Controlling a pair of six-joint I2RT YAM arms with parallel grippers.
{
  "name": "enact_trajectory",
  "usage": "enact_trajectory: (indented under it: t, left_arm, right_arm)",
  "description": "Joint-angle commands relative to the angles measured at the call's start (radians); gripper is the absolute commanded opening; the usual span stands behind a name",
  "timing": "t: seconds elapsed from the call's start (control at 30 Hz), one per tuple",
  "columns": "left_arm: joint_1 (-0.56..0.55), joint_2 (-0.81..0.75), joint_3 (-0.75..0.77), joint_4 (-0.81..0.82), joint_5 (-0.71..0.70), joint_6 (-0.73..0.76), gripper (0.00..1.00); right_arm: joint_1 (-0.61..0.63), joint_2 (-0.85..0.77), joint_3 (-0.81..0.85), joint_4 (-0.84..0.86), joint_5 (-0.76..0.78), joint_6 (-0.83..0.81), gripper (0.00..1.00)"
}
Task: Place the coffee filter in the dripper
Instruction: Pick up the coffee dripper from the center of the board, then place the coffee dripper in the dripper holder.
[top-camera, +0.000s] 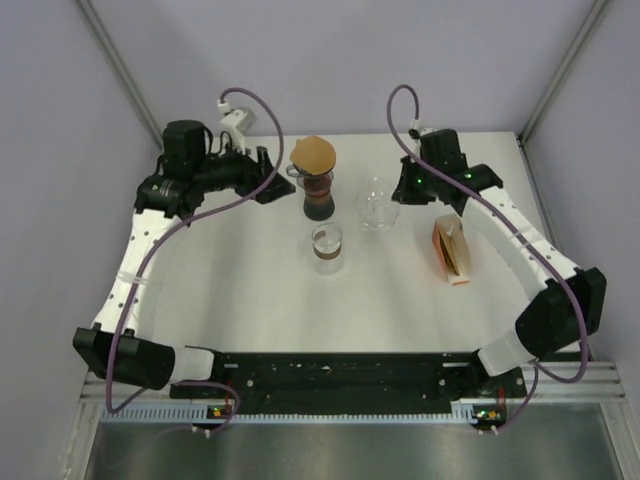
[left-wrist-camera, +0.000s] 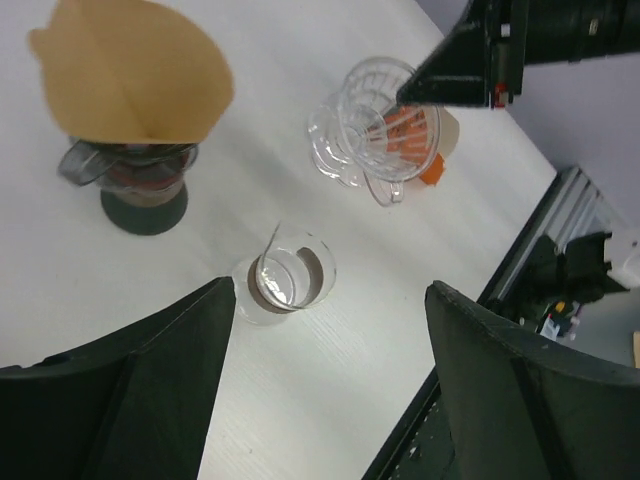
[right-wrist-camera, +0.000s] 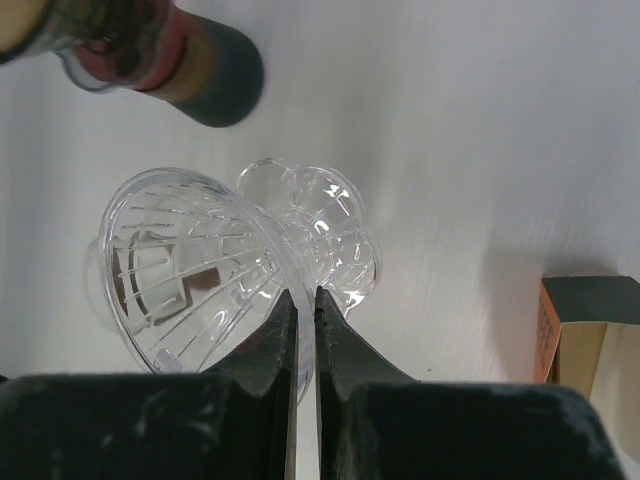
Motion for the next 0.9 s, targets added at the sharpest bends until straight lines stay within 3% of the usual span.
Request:
enact_trajectory:
  t: [0.0, 0.2, 0.37, 0.53, 0.77, 0.87]
  left_arm:
    - [-0.188, 0.042, 0.123, -0.139, -0.063, 0.195, 0.83]
    - [-0.481, 0.144, 0.236, -0.201, -0.258, 0.293, 0.87]
    - [-0.624, 0.218, 0.257, -0.199, -0.494, 0.365, 0.88]
    - [-0.678, 0.247, 0.241, -0.172, -0.666, 0.407, 0.82]
    - [-0.690, 0.273, 0.220, -0.115, -0.744, 0.407, 0.77]
    - [-0.690, 0.281, 0.214, -0.095, -0.741, 0.405, 0.65]
  right_arm:
    - [0.007, -0.128, 0.003, 0.068, -0.082, 0.134, 0.00]
    - [0.065, -0.187, -0.040, 0.169, -0.067, 0.255, 0.00]
    - [0.077, -0.179, -0.037, 0.185, -0.095, 0.284, 0.00]
    - [0.082, -0.181, -0.034, 0.185, -0.090, 0.284, 0.00]
    - [0.091, -0.175, -0.024, 0.186, -0.101, 0.287, 0.00]
    - [0.093, -0.173, -0.025, 0.185, -0.102, 0.290, 0.00]
